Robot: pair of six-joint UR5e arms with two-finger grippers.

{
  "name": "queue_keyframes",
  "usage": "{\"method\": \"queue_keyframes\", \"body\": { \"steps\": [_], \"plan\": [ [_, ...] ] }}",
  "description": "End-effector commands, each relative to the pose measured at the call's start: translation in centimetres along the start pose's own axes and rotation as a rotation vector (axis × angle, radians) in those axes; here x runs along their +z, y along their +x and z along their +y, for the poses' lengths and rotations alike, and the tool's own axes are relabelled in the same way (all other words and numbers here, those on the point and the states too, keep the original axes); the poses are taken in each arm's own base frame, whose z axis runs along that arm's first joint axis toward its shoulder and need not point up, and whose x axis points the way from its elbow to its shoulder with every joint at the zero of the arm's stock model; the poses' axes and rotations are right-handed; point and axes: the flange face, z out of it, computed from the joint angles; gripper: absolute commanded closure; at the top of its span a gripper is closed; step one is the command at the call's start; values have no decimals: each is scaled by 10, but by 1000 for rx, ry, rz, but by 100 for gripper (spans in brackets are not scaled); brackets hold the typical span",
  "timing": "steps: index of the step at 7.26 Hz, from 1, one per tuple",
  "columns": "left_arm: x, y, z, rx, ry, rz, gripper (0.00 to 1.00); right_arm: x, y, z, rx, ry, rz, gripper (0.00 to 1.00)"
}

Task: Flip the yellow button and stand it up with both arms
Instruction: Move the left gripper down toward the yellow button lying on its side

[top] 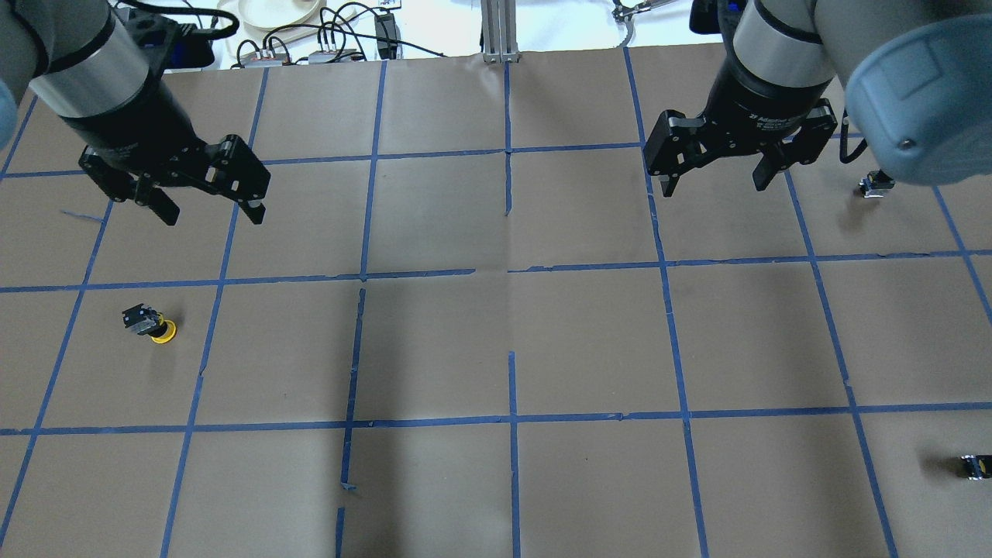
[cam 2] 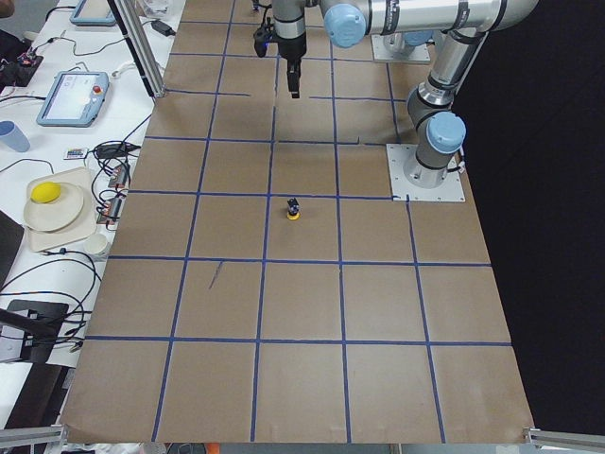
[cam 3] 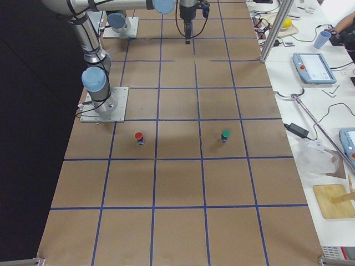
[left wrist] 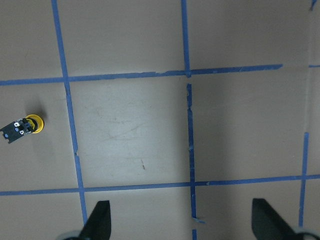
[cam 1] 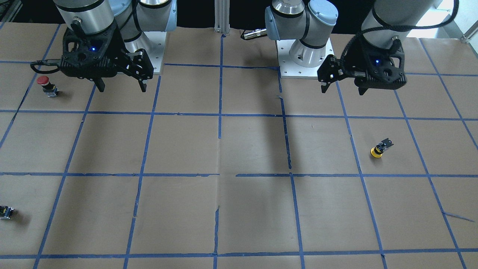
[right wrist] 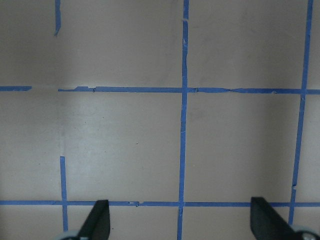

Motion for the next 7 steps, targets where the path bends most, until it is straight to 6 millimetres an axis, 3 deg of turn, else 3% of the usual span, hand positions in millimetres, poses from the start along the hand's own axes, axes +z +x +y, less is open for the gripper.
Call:
{"method": "queue_keyframes", "body": {
  "steps": [1, 3, 4, 5, 7],
  "plan": [
    [36, -71, 3, 144, -21, 32, 1, 0, 3, -1, 6, 2, -2, 0],
    [63, -106, 0, 308, 5, 20, 1, -2, 2, 0, 4, 6, -2, 0],
    [83, -138, -3, 385, 26, 12, 1, -2, 1, 1, 1, 5, -2, 0],
    [110, -174, -4, 483, 38, 11, 1, -1, 3, -1, 6, 5, -2, 0],
    [161, -215, -8, 776, 67, -24, 1, -3, 2, 0, 4, 8, -2, 0]
  ]
}}
